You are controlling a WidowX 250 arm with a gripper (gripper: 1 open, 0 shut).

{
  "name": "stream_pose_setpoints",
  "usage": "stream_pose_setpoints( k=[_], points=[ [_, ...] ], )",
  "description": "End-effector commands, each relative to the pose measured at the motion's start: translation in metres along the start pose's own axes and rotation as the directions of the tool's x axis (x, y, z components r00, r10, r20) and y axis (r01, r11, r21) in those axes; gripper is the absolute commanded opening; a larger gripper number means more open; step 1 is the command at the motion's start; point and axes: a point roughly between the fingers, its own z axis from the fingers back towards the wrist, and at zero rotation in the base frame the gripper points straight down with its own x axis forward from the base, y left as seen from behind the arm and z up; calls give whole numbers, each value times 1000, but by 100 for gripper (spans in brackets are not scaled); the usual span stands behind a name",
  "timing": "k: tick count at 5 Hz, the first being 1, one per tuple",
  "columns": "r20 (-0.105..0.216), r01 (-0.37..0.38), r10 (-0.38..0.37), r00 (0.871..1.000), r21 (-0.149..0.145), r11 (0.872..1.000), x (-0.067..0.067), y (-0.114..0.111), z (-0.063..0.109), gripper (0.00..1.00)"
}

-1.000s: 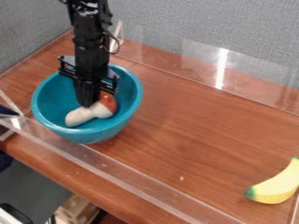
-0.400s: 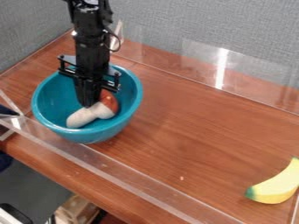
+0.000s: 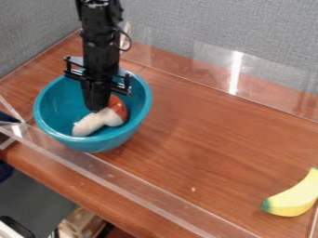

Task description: Remove the mushroom from inside the blue bowl and put it on the table

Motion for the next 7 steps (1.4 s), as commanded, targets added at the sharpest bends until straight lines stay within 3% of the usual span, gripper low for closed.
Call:
stream_pose_setpoints(
  k=[1, 3, 4, 5, 6, 7],
  points=[
    [78, -7, 6, 997, 11, 1000, 5, -3, 31, 0],
    [88, -32, 32, 996, 1, 999, 4, -8, 52, 0],
    [107, -40, 39, 993, 7, 999, 3, -13, 80, 0],
    [159, 25, -22, 987, -16, 1000, 6, -41, 108, 0],
    [123, 68, -62, 990, -41, 997, 3, -72, 111, 0],
    [116, 114, -109, 987, -35, 993, -6, -113, 104, 0]
  ],
)
